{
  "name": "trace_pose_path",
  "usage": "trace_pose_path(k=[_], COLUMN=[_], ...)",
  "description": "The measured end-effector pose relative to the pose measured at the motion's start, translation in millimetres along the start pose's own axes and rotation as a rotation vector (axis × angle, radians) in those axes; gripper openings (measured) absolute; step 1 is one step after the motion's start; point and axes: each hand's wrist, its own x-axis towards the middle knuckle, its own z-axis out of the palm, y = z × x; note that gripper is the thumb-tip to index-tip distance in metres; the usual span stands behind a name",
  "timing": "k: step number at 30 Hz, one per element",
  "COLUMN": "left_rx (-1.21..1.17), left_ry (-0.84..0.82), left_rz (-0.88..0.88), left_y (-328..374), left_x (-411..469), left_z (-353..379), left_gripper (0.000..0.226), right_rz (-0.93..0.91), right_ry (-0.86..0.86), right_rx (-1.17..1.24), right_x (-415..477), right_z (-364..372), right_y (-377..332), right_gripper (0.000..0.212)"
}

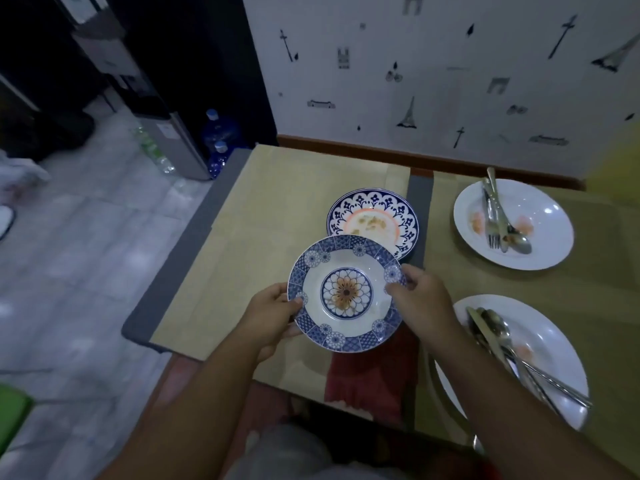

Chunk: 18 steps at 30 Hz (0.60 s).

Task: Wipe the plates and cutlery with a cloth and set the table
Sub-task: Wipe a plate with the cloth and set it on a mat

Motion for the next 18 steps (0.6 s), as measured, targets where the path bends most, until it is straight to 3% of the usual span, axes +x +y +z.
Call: trace_pose_path(k=[2,5,7,10,14,16,18], left_rx=[-0.023,-0.061,-0.048,-0.026,-0.031,-0.038,-0.033], left_ry=[-0.014,0.004,0.030,0.083,0.102,0.099,0.092], left_rz=[-0.014,-0.010,0.011,0.049,0.066,0.049,0.028], left_y=[-8.9,-16.7,-19.6,-20.5,-20.5,-23.4,-26.8], left_x=[-4.2,-4.7,-2.0,2.9,9.6,12.1,13.5], left_z=[-4.0,-12.4,-19.2,-32.5,-49.1,-53.3,-55.0], left_gripper=[0.022,0.023,0.022,0.018,0.018,0.019,0.018], right_rz=[-0.057,-0.074,-0.032,-0.048,-0.125,-0.140,-0.158], right_ry=[-0.042,-0.113,-0.046,0.120,-0.059,-0.136,-0.102], right_rx=[-0.006,0.066,0.090,-0.200,-0.739,-0.860,-0.889], right_x=[-6.9,-21.2,-30.6,-47.7,-71.5,-76.1,-74.8], right_z=[-2.3,-0.5,11.0,33.3,63.5,74.6,79.9], right_y=[1.2,-1.4,11.4,44.4,83.4,94.9,99.1], right_gripper=[0.011,0.033,0.042,0.052,0.075,0.084,0.079])
